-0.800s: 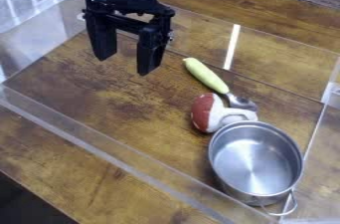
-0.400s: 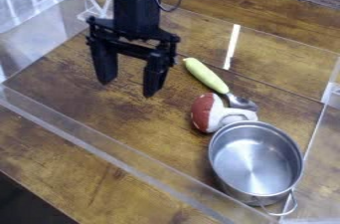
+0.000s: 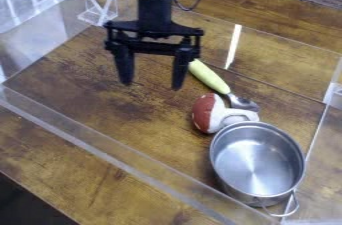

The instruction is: Move the green spoon to the left

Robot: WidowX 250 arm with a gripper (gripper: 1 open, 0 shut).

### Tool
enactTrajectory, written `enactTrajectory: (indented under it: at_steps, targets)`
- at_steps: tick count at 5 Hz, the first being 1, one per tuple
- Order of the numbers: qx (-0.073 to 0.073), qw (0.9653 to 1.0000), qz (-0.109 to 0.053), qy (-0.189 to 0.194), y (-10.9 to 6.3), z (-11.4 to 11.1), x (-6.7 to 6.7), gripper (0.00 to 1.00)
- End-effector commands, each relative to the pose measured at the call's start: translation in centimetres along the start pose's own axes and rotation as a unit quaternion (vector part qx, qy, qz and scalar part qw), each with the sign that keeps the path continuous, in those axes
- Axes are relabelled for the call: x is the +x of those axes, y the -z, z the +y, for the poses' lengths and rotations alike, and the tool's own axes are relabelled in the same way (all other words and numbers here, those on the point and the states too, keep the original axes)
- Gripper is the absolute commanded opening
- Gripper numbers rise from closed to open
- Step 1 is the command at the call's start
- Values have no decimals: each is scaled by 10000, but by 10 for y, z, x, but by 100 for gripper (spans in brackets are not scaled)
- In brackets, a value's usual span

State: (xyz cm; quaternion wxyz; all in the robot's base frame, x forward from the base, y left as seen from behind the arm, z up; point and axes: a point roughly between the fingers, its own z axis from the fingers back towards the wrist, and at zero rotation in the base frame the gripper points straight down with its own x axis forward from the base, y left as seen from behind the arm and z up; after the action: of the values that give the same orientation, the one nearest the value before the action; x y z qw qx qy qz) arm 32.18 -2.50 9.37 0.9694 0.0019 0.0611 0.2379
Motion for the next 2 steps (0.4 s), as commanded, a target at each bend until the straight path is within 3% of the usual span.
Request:
enactTrajectory:
  at_steps: [1,2]
  targets:
    - [-440,9932,-445,-978,-16,-28,16,100]
    - [-659,9797,-572,-1805,-14,-40,28,100]
